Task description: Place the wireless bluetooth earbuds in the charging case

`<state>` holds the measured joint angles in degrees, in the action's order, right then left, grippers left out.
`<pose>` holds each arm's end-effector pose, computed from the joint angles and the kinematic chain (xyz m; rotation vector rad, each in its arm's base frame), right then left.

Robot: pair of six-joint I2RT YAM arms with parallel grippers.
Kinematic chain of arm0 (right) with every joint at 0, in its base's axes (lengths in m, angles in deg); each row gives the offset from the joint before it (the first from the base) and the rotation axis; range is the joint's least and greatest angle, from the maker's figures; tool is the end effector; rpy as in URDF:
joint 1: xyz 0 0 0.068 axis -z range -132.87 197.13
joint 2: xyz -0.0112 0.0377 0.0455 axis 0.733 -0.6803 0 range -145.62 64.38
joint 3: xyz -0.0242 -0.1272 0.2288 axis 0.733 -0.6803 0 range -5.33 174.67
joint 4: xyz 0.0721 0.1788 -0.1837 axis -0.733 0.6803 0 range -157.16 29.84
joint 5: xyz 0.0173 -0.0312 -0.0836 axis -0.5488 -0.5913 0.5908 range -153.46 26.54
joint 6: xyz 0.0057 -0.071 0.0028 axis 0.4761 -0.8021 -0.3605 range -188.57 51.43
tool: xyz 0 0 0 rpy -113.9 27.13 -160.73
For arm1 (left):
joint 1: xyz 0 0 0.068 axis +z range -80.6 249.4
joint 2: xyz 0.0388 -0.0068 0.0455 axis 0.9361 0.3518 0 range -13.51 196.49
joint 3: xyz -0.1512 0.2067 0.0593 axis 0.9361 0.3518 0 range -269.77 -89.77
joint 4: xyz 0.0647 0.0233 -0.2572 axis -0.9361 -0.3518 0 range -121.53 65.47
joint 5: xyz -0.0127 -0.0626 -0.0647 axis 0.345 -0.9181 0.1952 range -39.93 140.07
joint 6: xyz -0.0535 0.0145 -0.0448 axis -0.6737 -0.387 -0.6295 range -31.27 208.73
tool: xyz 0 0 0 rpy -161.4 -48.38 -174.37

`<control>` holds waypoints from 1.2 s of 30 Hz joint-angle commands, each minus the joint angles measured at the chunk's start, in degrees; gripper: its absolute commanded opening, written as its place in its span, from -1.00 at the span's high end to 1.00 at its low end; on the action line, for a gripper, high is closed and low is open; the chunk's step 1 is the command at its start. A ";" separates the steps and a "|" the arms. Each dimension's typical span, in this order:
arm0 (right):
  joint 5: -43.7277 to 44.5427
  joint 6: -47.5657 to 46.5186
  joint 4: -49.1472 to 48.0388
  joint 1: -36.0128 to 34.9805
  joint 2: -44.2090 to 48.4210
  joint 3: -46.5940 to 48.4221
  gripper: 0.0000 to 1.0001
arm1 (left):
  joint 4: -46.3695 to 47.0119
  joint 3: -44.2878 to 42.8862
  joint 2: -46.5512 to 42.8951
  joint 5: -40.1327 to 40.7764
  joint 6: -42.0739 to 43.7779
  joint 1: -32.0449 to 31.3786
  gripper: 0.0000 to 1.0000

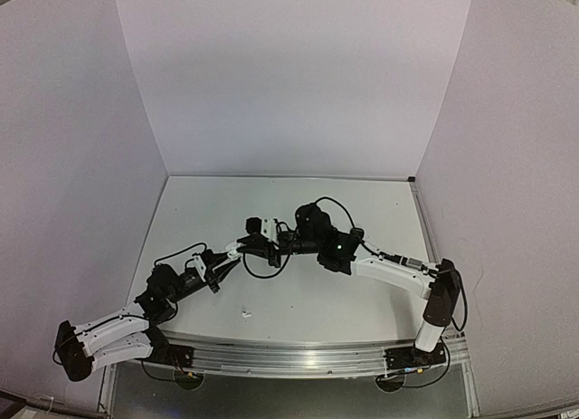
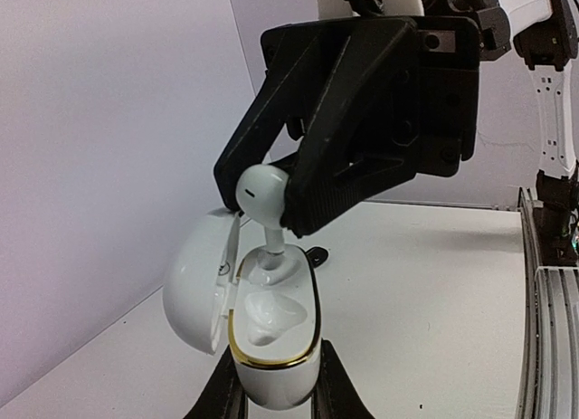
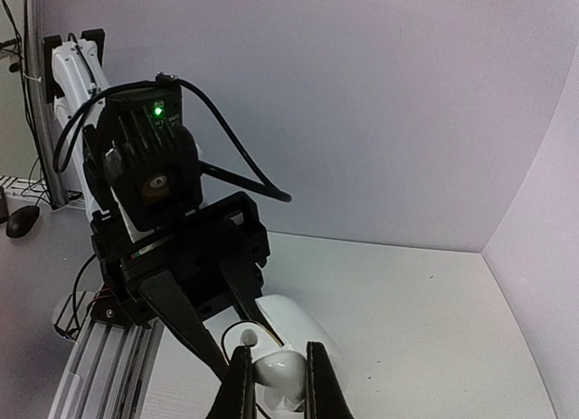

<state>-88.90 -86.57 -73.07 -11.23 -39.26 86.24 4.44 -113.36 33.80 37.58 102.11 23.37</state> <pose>0.2216 0.4076 0.3527 -1.3330 1.1328 0.8944 0.1518 -0.1757 0.2663 0.9006 1.2150 -0.6202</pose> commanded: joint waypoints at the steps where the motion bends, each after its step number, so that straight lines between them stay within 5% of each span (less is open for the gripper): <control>1: -1.50 0.15 2.22 0.24 1.11 -0.28 1.00 | 2.33 -1.66 -0.68 -0.67 -1.13 0.36 1.00; 17: 5.11 -2.05 2.47 0.26 -1.97 4.21 1.00 | 1.80 -1.86 -0.69 -3.24 -2.53 0.68 1.00; 36: -0.25 0.20 2.47 0.24 -0.66 7.65 1.00 | -1.78 -2.24 -1.40 -2.87 -8.00 2.95 1.00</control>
<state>-86.92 -87.30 -70.09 -11.23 -40.53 90.60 2.24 -113.36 33.17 35.44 95.57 25.73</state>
